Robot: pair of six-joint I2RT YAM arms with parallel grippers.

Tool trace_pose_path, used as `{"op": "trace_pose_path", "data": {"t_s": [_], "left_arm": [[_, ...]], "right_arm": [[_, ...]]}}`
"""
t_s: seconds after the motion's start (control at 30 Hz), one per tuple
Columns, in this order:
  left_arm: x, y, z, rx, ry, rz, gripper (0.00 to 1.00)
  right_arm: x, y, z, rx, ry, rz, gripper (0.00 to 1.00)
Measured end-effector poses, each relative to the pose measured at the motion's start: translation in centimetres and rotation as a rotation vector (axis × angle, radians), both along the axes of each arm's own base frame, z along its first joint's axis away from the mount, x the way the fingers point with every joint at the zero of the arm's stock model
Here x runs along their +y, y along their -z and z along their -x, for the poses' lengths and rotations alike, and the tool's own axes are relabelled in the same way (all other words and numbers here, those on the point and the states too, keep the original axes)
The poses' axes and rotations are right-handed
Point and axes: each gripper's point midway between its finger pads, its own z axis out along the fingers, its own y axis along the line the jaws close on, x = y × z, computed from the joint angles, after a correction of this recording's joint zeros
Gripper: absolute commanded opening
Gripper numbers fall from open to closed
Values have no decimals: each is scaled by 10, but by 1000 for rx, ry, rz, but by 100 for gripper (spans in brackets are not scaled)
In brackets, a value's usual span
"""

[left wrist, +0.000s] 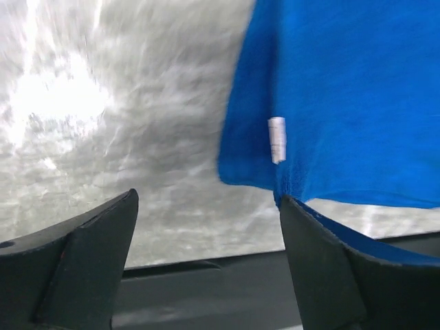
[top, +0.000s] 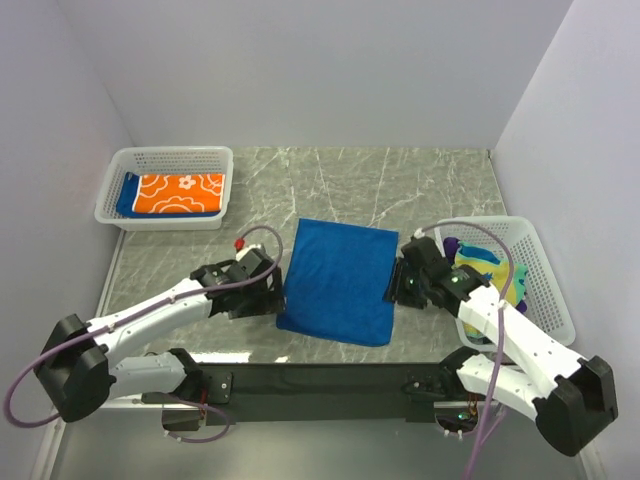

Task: Fold and stack the towels
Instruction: Fold the towel

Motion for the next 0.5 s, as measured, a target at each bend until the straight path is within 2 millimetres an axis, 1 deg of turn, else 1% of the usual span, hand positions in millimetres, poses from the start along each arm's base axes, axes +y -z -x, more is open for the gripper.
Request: {"op": "trace_pose_path", "data": {"t_s": [0.07, 0.13, 0.17, 0.2, 0.23, 0.27, 0.33, 0.37, 0.43, 0.5], "left_arm": [[-5, -17, -9, -36, 2, 16, 86], [-17, -37, -24, -85, 12, 39, 85], [-26, -48, -34, -112, 23, 50, 84], [-31, -54, -41, -127, 30, 54, 83], [-37, -58, -47, -132, 41, 50, 81], [-45, -62, -56, -141, 55, 47, 77], [-58, -61, -69, -146, 78, 41, 74], [-61, -58, -71, -142, 85, 35, 74], [-59, -49, -68, -122, 99, 17, 74], [-56, -41, -62, -104, 115, 14, 74]], "right_arm": [[1, -10, -20, -49, 6, 2, 45], [0, -12, -40, -82, 20, 8, 41], [-1, -11, -48, -93, 27, 9, 41], [-1, -8, -58, -98, 34, 12, 40], [-4, -3, -66, -94, 47, 20, 40], [-4, 1, -73, -88, 51, 26, 40], [-3, 12, -85, -76, 54, 35, 40], [-2, 16, -88, -68, 50, 34, 40], [2, 22, -90, -59, 33, 27, 40], [7, 20, -96, -80, 22, 6, 39]]}}
